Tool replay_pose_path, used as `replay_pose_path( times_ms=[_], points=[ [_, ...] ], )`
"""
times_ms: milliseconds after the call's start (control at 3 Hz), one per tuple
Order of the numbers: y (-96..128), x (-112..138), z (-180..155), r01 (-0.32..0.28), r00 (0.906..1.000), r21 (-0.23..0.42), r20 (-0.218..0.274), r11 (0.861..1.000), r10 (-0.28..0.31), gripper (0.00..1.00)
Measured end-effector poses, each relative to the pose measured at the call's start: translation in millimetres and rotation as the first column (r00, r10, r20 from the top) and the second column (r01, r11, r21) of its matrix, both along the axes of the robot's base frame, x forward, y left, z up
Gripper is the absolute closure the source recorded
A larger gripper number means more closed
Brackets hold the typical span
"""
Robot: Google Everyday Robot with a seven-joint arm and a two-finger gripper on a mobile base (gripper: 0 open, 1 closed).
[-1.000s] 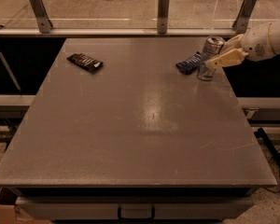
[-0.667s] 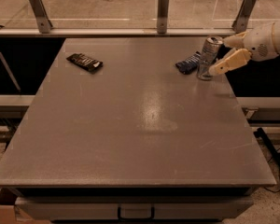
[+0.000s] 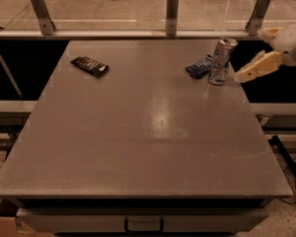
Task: Move redbull can near rxbar blueberry
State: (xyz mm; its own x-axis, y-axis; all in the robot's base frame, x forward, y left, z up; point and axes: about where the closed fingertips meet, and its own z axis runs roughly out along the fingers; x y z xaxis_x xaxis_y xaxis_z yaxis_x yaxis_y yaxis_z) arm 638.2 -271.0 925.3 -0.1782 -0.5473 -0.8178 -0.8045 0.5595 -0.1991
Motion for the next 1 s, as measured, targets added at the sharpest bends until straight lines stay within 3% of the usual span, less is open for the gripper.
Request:
replay_pose_path(
  times_ms=[333, 667, 1000],
  points=[
    [12.7, -77.7, 68.5, -0.022, 0.9808, -0.016, 0.193, 1.000, 0.025, 0.00],
    [56.4, -165.4, 130.7, -0.072, 0.9298, -0.098, 0.354, 0.993, 0.103, 0.00],
    [56.1, -213.8, 180.6, -0.021, 0.8805, -0.201, 0.460, 0.979, 0.113, 0.00]
  ],
)
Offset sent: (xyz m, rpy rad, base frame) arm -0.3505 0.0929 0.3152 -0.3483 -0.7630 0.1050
